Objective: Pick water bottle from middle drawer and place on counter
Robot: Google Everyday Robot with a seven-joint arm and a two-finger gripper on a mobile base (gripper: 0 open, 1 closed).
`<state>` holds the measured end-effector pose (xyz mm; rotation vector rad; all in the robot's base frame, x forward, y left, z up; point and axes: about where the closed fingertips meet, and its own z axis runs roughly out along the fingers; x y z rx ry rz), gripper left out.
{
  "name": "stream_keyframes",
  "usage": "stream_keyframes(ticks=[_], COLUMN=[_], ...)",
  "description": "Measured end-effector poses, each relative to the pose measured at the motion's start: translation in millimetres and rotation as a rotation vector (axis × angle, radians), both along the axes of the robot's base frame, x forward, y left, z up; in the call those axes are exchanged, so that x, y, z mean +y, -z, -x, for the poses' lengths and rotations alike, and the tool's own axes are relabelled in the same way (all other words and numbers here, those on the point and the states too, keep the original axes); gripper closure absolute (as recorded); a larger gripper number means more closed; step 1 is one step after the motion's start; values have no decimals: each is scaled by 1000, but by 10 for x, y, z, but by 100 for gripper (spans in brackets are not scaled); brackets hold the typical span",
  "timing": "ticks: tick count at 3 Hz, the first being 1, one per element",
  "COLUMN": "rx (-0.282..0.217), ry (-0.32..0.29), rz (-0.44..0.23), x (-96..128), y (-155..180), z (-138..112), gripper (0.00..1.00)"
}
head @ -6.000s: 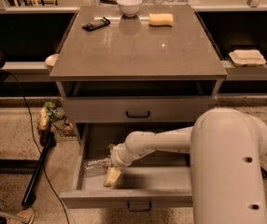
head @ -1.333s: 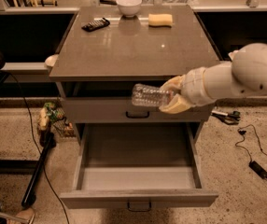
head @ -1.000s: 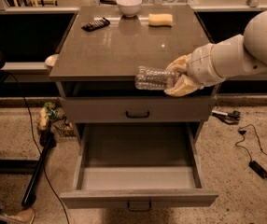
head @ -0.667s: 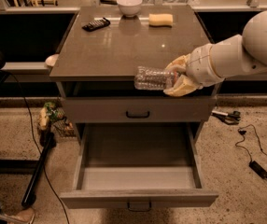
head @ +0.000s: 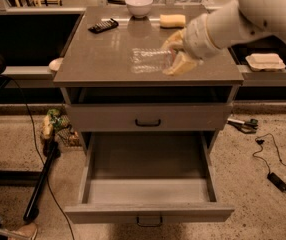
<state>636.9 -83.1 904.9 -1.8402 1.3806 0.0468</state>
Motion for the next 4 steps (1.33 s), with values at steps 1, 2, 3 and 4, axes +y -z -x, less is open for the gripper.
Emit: stream_keyframes(ticks=[1,2,3,4], rx=[-55,-67,-20,-19], ry=[-68,-99,-82,-83], rz=[73,130,144,144], x=[352,657,906,906], y=[-222,-228,-66,-63], z=[-369,-713,-1072,-1071], gripper=[100,100,100,100])
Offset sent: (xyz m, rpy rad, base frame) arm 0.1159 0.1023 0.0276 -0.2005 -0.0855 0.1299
